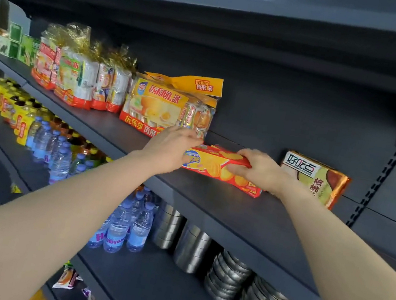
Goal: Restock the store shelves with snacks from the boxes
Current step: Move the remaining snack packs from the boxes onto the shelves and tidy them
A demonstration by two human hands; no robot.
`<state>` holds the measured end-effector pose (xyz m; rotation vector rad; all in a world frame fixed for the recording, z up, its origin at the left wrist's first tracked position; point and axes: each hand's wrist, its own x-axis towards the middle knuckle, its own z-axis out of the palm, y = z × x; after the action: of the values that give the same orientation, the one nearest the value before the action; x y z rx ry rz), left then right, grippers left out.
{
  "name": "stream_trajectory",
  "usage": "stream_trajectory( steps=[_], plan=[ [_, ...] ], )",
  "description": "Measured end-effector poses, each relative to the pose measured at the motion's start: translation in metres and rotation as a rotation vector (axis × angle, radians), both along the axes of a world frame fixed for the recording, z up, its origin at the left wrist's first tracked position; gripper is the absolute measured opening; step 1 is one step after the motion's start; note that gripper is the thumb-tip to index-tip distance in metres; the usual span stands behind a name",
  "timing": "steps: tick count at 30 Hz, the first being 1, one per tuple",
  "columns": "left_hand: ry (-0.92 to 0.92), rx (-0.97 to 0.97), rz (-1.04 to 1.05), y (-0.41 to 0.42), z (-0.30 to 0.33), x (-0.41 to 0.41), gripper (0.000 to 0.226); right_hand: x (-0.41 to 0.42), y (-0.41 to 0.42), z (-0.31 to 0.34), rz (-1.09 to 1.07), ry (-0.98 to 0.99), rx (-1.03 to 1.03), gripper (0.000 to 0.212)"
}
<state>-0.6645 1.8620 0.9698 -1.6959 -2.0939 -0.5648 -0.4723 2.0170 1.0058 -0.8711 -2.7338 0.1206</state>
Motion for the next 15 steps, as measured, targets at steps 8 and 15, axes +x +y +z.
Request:
stream_trajectory(
  steps=[8,15],
  plan=[
    [-0.132,-0.134,0.153,0.009,-0.039,-0.018,0.040,-0.004,0.041,-0.038,-0.160,-0.185,0.206,0.064],
    [-0.183,-0.137,0.246,0.010,-0.053,-0.029,0.038,-0.035,0.062,-0.052,-0.134,-0.225,0.414,0.061]
  ],
)
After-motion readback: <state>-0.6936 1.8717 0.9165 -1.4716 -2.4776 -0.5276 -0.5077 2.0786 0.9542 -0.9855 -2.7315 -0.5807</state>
